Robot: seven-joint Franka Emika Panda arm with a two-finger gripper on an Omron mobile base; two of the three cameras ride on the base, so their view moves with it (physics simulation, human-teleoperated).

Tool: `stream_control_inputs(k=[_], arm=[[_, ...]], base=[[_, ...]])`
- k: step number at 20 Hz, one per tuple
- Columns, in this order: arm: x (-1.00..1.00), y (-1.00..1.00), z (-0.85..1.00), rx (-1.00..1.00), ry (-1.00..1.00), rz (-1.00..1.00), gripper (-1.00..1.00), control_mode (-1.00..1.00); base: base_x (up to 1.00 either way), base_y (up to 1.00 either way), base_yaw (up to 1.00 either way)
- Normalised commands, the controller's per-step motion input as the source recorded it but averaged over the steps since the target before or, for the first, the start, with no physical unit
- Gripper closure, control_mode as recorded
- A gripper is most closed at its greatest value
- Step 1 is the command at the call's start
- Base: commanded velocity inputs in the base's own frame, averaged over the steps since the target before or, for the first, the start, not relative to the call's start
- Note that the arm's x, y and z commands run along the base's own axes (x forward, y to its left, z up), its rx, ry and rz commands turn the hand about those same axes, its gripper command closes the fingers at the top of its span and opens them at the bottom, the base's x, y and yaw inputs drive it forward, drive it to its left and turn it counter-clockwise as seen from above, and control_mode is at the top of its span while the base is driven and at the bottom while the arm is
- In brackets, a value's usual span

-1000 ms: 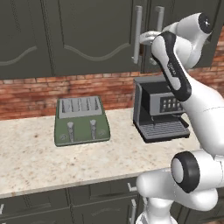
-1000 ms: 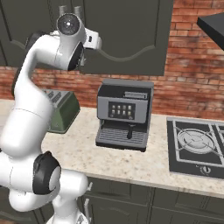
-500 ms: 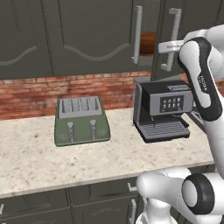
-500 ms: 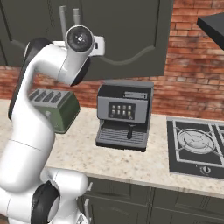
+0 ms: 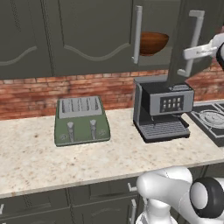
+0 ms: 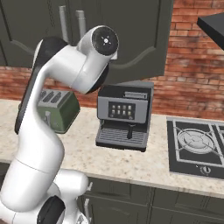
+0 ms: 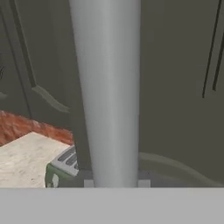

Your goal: Move the bowls from the cabinet to the plates on the dining table.

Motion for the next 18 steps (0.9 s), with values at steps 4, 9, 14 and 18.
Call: stream_control_inputs(k=[4,9,14,18], arm=[[-0.74,-0.46,0.24,0.00,0.14,0.14,1.00,-1.00],[-0.79,-0.51,0.18,0.00,0.13,0.13,1.00,-1.00],[-0.70,-0.47,0.11,0.00,0.02,0.05,1.00,-1.00],[-0.48,-0.32,0.09,0.00,-0.09,0.00,1.00,-1.00]], base=[[0.00,0.00,0.00],[0.00,0.00,0.00],[0.00,0.00,0.00],[0.00,0.00,0.00]])
